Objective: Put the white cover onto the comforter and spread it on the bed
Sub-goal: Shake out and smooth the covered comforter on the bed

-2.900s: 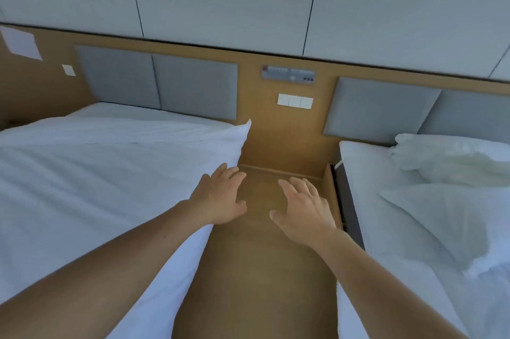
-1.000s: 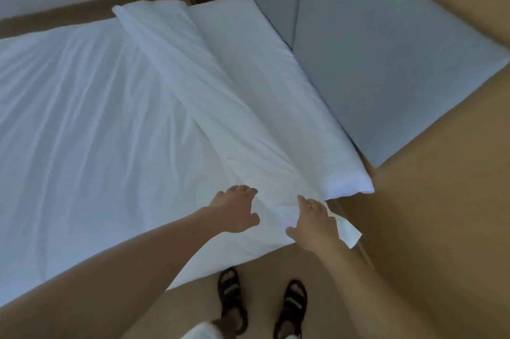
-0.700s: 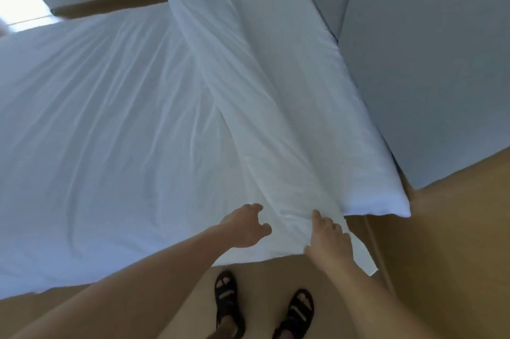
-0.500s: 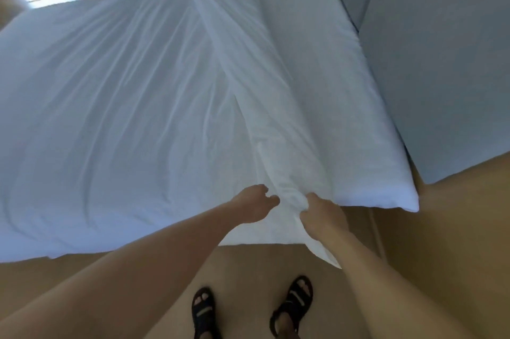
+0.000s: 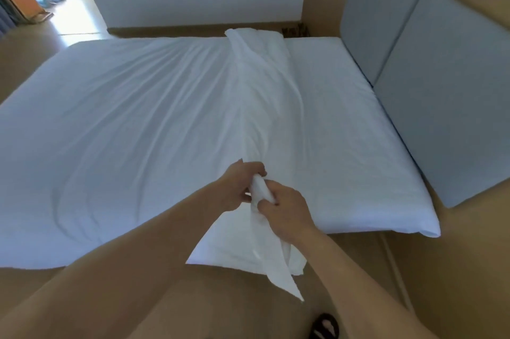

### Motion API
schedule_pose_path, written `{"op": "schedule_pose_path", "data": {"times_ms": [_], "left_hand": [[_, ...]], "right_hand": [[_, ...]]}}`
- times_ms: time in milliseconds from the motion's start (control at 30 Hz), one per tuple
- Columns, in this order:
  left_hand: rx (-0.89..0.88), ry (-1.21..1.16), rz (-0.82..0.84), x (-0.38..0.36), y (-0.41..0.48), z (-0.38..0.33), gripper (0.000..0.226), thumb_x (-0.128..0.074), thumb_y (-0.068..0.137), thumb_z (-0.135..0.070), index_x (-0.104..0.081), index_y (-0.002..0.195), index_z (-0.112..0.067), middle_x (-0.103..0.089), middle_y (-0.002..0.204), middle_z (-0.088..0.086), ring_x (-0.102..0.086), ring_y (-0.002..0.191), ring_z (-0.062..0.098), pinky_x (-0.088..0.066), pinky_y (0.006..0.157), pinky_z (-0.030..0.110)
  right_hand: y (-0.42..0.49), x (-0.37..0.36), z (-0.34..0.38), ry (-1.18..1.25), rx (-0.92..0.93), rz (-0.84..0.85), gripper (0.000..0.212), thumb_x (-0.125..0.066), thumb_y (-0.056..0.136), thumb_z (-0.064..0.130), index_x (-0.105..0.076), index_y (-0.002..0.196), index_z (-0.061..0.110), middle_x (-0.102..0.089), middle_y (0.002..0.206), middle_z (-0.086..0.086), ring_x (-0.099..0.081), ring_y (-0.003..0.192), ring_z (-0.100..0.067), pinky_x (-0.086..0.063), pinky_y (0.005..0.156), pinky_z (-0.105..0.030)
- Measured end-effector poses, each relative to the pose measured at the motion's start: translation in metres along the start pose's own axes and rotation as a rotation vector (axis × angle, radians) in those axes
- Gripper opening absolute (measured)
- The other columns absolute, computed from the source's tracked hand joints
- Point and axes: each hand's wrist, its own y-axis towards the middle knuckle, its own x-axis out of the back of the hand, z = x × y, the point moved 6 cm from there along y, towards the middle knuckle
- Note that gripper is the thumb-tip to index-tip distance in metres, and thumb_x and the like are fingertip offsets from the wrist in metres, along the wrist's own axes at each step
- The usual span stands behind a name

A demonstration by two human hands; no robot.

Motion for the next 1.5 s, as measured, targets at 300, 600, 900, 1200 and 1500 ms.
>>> {"op": "schedule_pose_path", "data": {"times_ms": [300,600,900,1200,1500], "left_hand": [[-0.252,0.058,0.049,0.132,-0.057,-0.019,0.043,-0.049,0.079,0.001,-0.06,0.119,-0.01,-0.065,0.09,0.007,-0.062,0.073,0.02,-0.052,0.061,0.03],[0.229,0.153,-0.279,0.233,0.066,0.201,0.041,-0.044,0.087,0.006,-0.063,0.122,-0.004,-0.07,0.108,0.011,-0.067,0.098,0.03,-0.057,0.083,0.039],[0.102,0.244,-0.441,0.234,0.14,0.287,0.041,-0.062,0.094,-0.039,-0.057,0.114,-0.004,-0.064,0.109,0.008,-0.06,0.088,0.022,-0.045,0.067,0.03],[0.048,0.134,-0.552,0.204,0.161,0.311,0.037,-0.058,0.095,-0.039,-0.042,0.116,-0.014,-0.051,0.098,-0.003,-0.051,0.085,0.017,-0.038,0.075,0.032],[-0.013,0.027,-0.615,0.201,0.14,0.339,0.042,-0.064,0.088,-0.057,-0.06,0.102,-0.018,-0.064,0.095,-0.006,-0.061,0.089,0.017,-0.044,0.077,0.032]], "right_hand": [[-0.007,-0.087,0.092,0.007,0.146,0.09,0.029,-0.06,0.092,0.025,-0.069,0.12,0.028,-0.072,0.102,0.0,-0.066,0.092,-0.02,-0.052,0.082,-0.034],[0.004,-0.256,-0.09,-0.185,-0.158,0.529,0.057,-0.046,0.102,0.031,-0.028,0.155,0.025,-0.043,0.15,0.003,-0.039,0.137,-0.015,-0.029,0.114,-0.026],[0.03,-0.211,-0.271,-0.256,-0.458,-0.242,0.061,-0.059,0.095,0.034,-0.038,0.149,0.014,-0.037,0.151,-0.007,-0.033,0.138,-0.027,-0.033,0.11,-0.042],[0.02,-0.182,-0.381,0.552,-0.925,-0.669,0.1,-0.066,0.074,0.075,-0.031,0.154,0.023,-0.035,0.157,-0.008,-0.04,0.139,-0.033,-0.036,0.111,-0.056],[0.022,-0.207,-0.401,1.527,-0.869,-0.574,0.067,-0.038,0.093,0.07,-0.062,0.129,0.019,-0.067,0.121,-0.015,-0.061,0.114,-0.038,-0.048,0.096,-0.06]]}}
